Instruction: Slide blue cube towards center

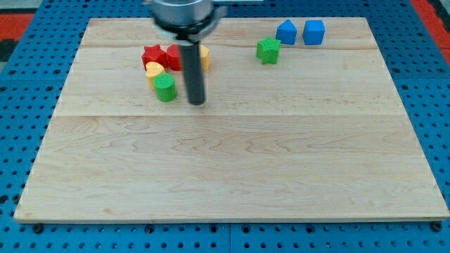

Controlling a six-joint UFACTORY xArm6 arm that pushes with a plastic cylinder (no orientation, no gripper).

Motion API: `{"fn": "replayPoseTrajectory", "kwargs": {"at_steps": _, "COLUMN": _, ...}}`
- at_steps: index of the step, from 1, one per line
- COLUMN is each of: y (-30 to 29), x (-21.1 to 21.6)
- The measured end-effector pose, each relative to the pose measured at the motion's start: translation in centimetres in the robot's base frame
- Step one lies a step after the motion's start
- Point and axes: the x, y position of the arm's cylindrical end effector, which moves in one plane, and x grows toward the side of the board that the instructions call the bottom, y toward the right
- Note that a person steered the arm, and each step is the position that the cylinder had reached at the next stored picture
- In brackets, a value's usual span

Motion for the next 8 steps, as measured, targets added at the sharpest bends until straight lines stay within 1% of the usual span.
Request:
{"fn": "replayPoseTrajectory", "kwargs": {"at_steps": 1, "y": -1.8, "x": -1.6}}
{"fn": "replayPoseTrajectory", "kwargs": {"at_steps": 2, "y": -6.0, "x": -0.9}}
{"fn": "replayPoseTrajectory", "kwargs": {"at_steps": 3, "y": -6.4, "x": -0.2}}
{"fn": "replayPoseTrajectory", "kwargs": {"at_steps": 4, "y": -3.1, "x": 0.0}}
{"fn": "replayPoseTrajectory", "kwargs": {"at_steps": 5, "y": 3.4, "x": -0.7}}
{"fn": "replayPoseTrajectory", "kwargs": {"at_steps": 6, "y": 17.4, "x": -3.9}}
{"fn": "replayPoseTrajectory", "kwargs": {"at_steps": 7, "y": 27.1, "x": -10.5}}
{"fn": "replayPoseTrajectory", "kwargs": {"at_steps": 8, "y": 29.6, "x": -16.6}}
